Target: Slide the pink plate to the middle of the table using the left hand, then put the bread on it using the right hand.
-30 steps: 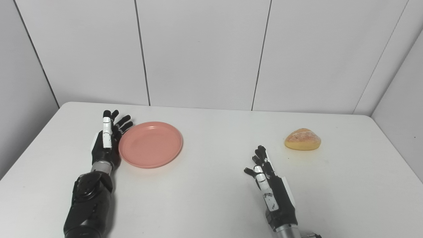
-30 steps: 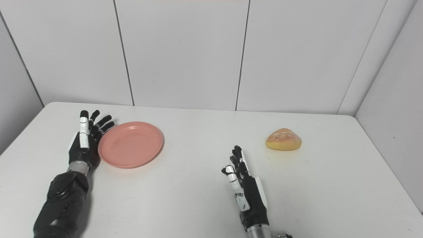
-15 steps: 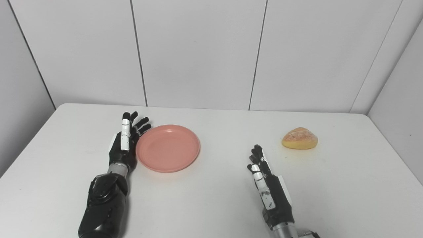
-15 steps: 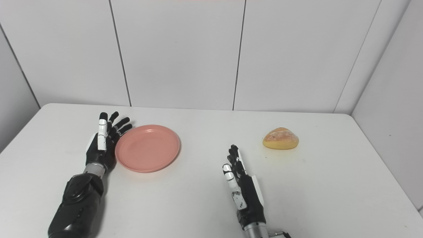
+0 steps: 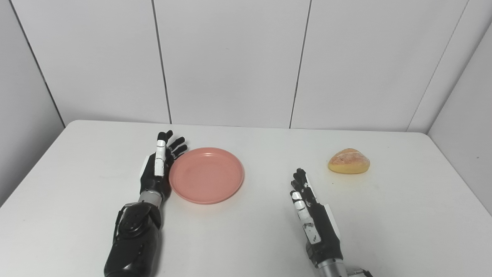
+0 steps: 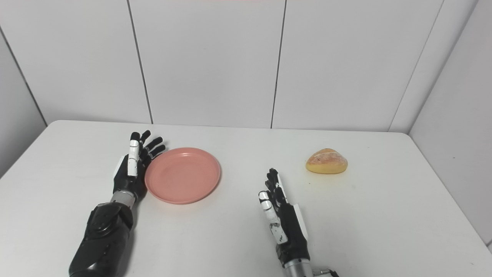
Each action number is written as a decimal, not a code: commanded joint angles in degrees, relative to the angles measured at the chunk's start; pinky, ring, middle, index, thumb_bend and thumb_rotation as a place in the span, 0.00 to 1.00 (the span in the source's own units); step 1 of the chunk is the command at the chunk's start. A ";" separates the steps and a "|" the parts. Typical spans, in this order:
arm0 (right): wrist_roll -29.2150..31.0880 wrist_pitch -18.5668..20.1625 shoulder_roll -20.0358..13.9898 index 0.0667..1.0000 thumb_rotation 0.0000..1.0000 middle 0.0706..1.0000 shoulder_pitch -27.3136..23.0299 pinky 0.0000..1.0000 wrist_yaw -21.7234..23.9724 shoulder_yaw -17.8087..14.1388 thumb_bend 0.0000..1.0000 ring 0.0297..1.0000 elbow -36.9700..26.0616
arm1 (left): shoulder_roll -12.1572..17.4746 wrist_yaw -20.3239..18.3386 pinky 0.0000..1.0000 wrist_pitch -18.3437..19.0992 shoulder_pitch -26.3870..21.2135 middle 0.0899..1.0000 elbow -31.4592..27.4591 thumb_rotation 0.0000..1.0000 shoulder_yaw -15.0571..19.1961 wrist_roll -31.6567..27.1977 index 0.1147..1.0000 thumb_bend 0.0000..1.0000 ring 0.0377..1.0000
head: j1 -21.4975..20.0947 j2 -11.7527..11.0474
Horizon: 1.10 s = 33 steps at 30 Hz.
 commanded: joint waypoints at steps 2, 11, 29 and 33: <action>0.21 -1.94 0.34 1.00 0.84 1.00 -0.70 1.00 -0.61 -0.53 0.64 1.00 -0.60 | -0.46 0.20 0.88 0.98 -1.18 0.86 -1.70 1.00 -0.41 0.53 0.94 0.77 0.85 | 0.26 -0.01; 0.65 -0.20 -0.08 1.00 0.87 1.00 -1.19 1.00 -0.93 -1.13 0.68 1.00 -2.61 | -1.29 0.39 0.89 0.90 -1.17 0.86 -1.98 1.00 -1.43 1.83 0.94 0.78 0.86 | 0.65 0.18; 2.18 2.88 0.70 1.00 0.86 1.00 -0.62 1.00 -1.71 -1.41 0.65 1.00 -6.20 | -2.97 -0.44 0.92 0.97 -1.24 0.87 -1.67 1.00 -1.91 2.00 0.94 0.78 0.87 | 1.13 0.16; 1.84 3.65 0.67 1.00 0.86 1.00 -0.48 1.00 -1.78 -1.28 0.69 1.00 -6.45 | -3.52 -0.49 0.93 0.94 -1.24 0.87 -1.61 1.00 -2.41 2.46 0.94 0.76 0.87 | 1.12 0.14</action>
